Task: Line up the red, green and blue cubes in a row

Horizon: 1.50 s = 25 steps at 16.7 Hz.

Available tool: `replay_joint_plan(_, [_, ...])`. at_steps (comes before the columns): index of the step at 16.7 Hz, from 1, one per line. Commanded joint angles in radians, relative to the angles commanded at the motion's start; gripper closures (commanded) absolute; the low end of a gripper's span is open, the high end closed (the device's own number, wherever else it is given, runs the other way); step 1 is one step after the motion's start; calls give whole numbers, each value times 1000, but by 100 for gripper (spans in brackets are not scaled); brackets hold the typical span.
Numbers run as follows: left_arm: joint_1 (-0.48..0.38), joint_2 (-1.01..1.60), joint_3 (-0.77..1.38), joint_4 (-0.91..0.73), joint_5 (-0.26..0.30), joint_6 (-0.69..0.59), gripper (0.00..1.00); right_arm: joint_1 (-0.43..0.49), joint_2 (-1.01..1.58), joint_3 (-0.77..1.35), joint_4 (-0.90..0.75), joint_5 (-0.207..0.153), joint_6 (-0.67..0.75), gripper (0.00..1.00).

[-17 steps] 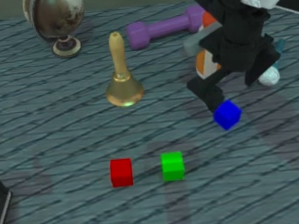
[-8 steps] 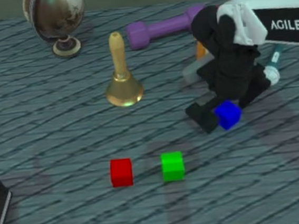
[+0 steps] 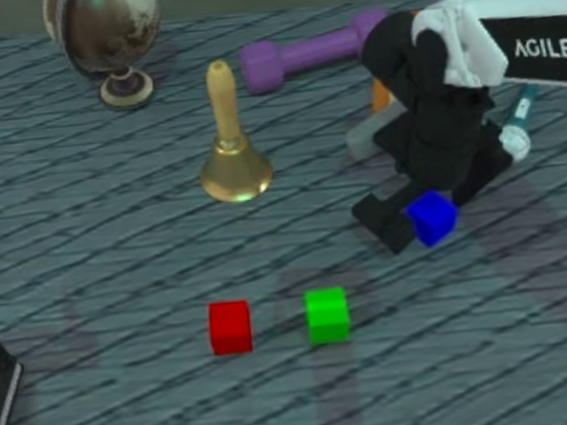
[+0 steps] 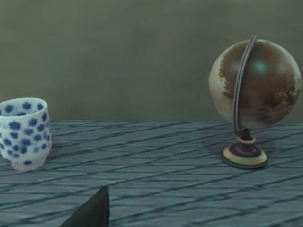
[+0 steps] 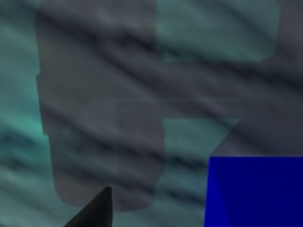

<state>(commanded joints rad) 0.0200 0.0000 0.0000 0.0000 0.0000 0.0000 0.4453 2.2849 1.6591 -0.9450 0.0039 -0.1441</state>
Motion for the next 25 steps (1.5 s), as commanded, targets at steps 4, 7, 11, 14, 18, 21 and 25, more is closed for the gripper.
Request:
replay_joint_plan(4, [0, 0, 0, 0, 0, 0, 0, 0, 0, 0, 0, 0, 0, 53])
replay_joint_plan(7, [0, 0, 0, 0, 0, 0, 0, 0, 0, 0, 0, 0, 0, 75])
replay_joint_plan(11, [0, 0, 0, 0, 0, 0, 0, 0, 0, 0, 0, 0, 0, 100])
replay_joint_plan(14, [0, 0, 0, 0, 0, 0, 0, 0, 0, 0, 0, 0, 0, 100])
replay_joint_plan(18, [0, 0, 0, 0, 0, 0, 0, 0, 0, 0, 0, 0, 0, 100])
replay_joint_plan(21, [0, 0, 0, 0, 0, 0, 0, 0, -21, 20, -23, -2, 1, 100])
replay_joint_plan(25, [0, 0, 0, 0, 0, 0, 0, 3, -57, 113, -165, -3, 2, 100])
